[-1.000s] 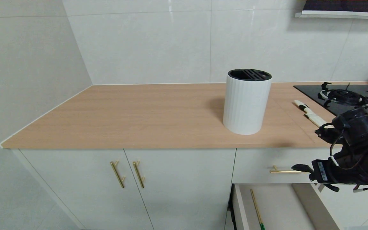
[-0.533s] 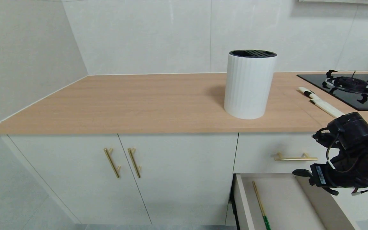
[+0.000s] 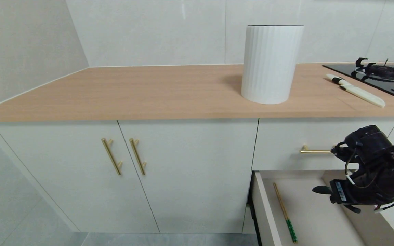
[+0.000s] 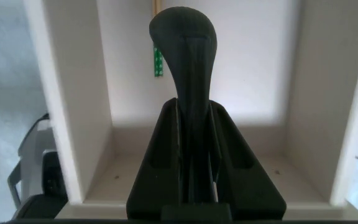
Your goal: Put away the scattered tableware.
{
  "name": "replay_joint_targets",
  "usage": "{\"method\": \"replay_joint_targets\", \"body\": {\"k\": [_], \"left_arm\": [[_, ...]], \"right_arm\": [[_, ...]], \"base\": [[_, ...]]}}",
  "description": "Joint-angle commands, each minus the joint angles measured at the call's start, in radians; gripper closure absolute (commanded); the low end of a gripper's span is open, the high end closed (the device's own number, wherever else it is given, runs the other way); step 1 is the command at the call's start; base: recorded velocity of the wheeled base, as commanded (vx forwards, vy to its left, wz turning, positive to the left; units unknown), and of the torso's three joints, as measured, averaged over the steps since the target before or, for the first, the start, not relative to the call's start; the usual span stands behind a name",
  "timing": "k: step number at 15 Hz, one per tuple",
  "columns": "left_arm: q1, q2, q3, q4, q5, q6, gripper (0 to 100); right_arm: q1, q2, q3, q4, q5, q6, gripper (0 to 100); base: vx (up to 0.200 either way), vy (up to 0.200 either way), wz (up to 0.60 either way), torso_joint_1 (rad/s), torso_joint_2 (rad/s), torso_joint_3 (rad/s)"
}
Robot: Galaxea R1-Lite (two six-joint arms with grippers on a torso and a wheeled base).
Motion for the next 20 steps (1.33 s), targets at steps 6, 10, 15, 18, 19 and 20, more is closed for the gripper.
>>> {"method": "replay_joint_targets", "body": {"k": [6, 10, 15, 18, 19, 20], "left_arm": [[0.0, 0.002, 0.001, 0.0, 0.0, 0.0, 0], [0.0, 0.002, 0.001, 0.0, 0.0, 0.0, 0], [0.0, 0.002, 0.001, 0.0, 0.0, 0.0, 0], [0.0, 0.002, 0.001, 0.0, 0.0, 0.0, 0], [0.0, 0.002, 0.001, 0.0, 0.0, 0.0, 0], [0.0, 0.002, -0.001, 0.0, 0.0, 0.0, 0]], "right_arm": [[-0.003, 0.035, -0.003, -0.003, 0.003, -0.004, 100], [-0.003, 0.079, 0.003, -0.048, 0.011, -0.038, 100], [-0.017, 0.226, 0.083, -0.278, 0.003, -0.041, 100], [-0.017, 0.303, 0.121, -0.413, 0.001, -0.053, 100], [-0.017, 0.326, 0.129, -0.443, -0.002, -0.053, 100], [-0.018, 0.334, 0.13, -0.454, -0.003, -0.053, 100]], "base": [[0.0, 0.0, 0.0, -0.021, 0.28, 0.242], [0.0, 0.0, 0.0, 0.0, 0.0, 0.0], [0.0, 0.0, 0.0, 0.0, 0.0, 0.0], [0.0, 0.0, 0.0, 0.0, 0.0, 0.0], [0.0, 0.0, 0.0, 0.0, 0.0, 0.0], [0.0, 0.0, 0.0, 0.0, 0.0, 0.0]]}}
